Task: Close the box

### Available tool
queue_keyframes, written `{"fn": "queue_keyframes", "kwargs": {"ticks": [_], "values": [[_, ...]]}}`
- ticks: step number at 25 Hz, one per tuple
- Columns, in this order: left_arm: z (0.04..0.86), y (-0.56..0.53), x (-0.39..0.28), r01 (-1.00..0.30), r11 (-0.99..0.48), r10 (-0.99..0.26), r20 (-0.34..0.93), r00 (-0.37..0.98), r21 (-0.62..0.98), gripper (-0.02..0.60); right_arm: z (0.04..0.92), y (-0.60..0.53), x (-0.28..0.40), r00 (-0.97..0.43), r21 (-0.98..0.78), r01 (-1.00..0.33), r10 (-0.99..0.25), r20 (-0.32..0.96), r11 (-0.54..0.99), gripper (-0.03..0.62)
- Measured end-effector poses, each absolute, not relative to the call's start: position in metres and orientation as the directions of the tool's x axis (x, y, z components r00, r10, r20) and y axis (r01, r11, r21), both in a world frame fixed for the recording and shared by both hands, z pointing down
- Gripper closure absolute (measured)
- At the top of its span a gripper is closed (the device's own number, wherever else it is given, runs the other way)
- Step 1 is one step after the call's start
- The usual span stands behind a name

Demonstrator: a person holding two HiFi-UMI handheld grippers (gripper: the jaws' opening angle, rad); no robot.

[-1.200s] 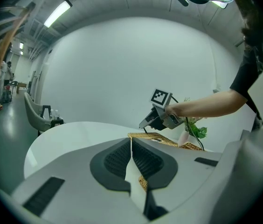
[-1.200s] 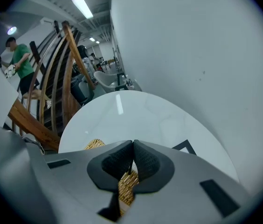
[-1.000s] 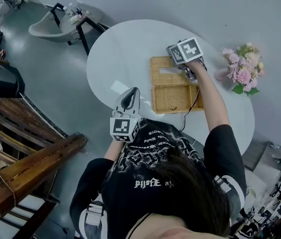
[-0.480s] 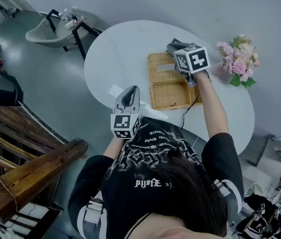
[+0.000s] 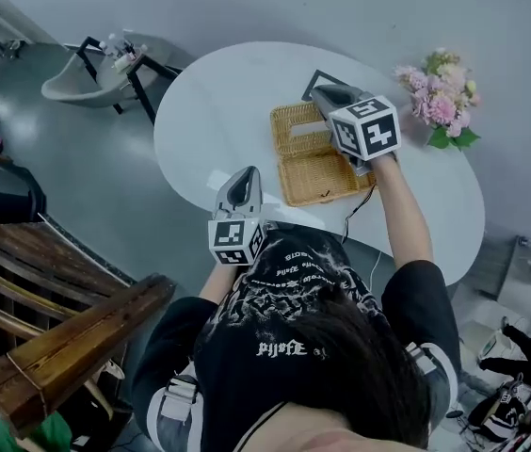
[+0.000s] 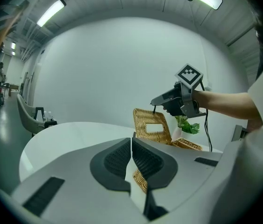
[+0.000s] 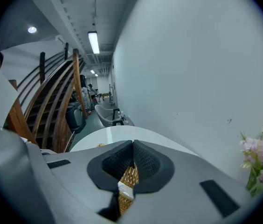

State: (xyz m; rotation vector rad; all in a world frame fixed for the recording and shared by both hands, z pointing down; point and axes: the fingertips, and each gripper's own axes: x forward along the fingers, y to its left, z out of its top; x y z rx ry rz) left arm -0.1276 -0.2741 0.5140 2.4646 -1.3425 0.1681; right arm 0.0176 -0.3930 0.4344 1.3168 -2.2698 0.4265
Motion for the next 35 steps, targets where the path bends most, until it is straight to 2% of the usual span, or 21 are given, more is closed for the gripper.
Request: {"fn": "queue_keyframes", "kwargs": {"ticks": [12, 35], "values": [[0.509, -0.268, -0.103, -0.797, -0.554, -0.769, 0.220, 0.600, 0.241, 0.554, 0.414, -0.351, 0.020, -0.436, -0.017, -0.873, -0.765, 0.474, 0.487, 0.559], [0.509, -0.209, -0.088, -0.887, -0.392, -0.852, 0.268, 0.451, 0.244, 0.554, 0.417, -0.253, 0.025, -0.524, -0.017, -0.810, -0.712, 0.467, 0.586, 0.559]]}}
